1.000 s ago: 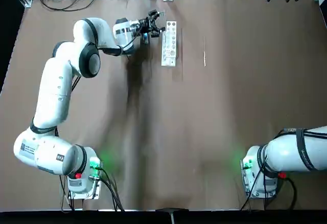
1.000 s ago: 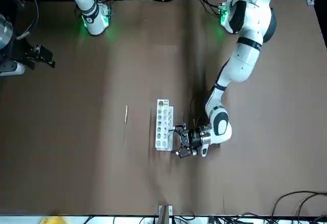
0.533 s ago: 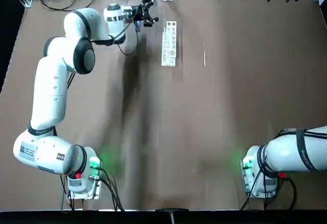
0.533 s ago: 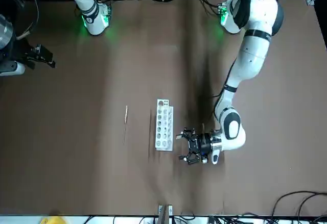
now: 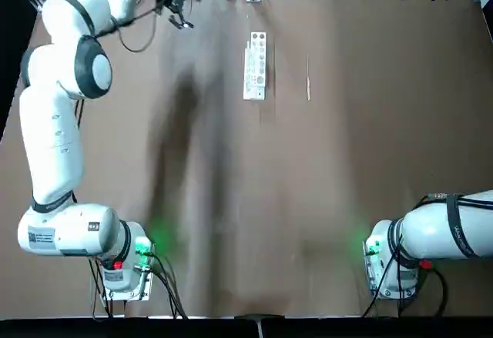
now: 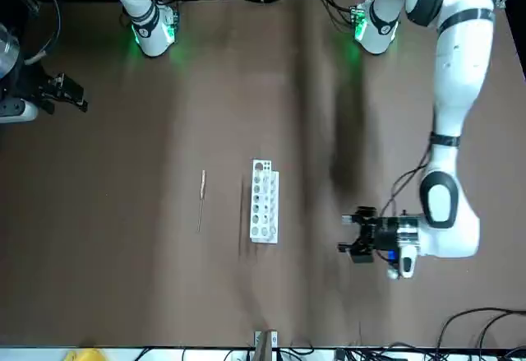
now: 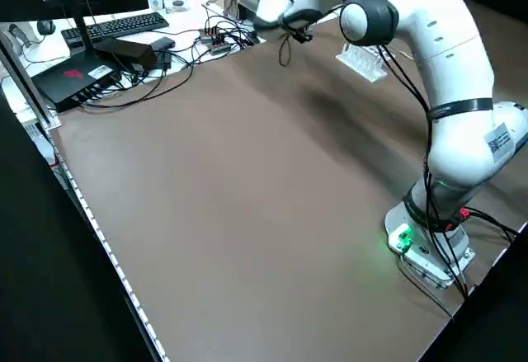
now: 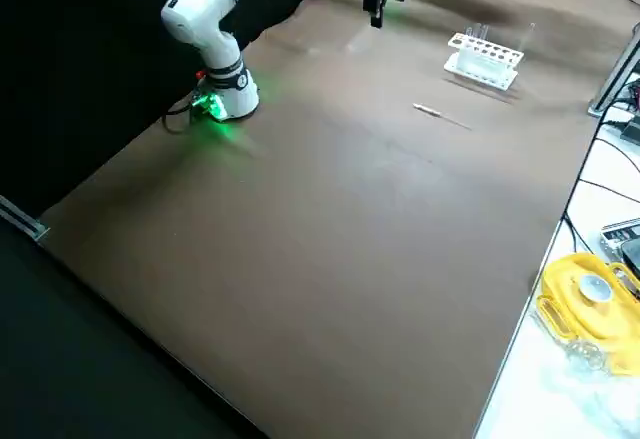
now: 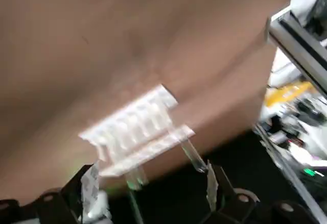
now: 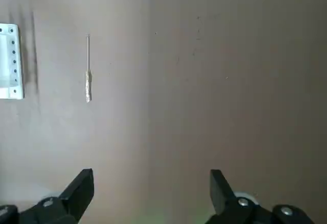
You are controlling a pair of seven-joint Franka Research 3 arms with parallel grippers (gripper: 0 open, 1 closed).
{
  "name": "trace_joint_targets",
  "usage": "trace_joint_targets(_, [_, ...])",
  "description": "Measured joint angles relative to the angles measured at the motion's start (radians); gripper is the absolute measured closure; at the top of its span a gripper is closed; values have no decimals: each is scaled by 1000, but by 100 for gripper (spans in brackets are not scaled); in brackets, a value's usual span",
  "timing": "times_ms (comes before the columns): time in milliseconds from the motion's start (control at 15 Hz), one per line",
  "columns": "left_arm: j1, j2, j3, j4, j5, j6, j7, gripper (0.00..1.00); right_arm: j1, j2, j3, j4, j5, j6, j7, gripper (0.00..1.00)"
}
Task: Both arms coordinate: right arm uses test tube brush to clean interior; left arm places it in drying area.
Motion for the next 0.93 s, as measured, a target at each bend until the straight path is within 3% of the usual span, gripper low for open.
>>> trace_joint_targets(400, [28, -189, 12, 1, 510, -103, 19, 1, -6, 0, -5, 0, 0, 0, 2, 0])
trace_joint_targets(600, [42, -297, 17, 0, 698, -165, 137, 1, -20, 0, -7, 0, 0, 1, 2, 0])
trace_joint_targets(667, [45, -366, 17, -3, 811, -176, 233, 1, -22, 0, -8, 0, 0, -1, 2, 0])
trace_joint_targets(933, [43, -532, 13, -58, 924, -191, 444, 1, -23, 0, -8, 0, 0, -1, 2, 0])
